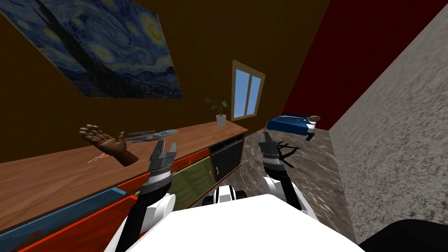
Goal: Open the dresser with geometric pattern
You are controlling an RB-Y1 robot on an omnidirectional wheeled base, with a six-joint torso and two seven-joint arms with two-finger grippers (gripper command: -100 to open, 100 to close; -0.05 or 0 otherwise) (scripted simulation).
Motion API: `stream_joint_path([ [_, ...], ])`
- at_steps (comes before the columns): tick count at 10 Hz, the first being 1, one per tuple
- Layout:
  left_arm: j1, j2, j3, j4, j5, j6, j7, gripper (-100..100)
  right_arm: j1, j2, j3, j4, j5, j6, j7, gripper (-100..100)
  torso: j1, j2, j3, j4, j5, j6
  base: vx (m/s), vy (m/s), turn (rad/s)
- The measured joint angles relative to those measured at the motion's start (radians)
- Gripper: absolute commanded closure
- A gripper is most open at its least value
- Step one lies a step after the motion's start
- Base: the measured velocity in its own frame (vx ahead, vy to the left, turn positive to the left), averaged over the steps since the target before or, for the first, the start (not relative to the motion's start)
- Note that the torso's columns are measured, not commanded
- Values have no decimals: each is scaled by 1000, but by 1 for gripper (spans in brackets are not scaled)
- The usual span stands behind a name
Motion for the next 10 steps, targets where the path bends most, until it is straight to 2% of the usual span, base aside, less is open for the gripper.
stream_joint_path([
  [4,-4,22,4,91,9,-81,12,-100,0,0,0,0,0,0,0,0,3,1,0,1,1,0,58,-116,28],
  [10,-23,34,13,275,27,-237,33,-100,0,0,0,0,0,0,0,0,3,0,0,0,1,0,82,-162,33],
])
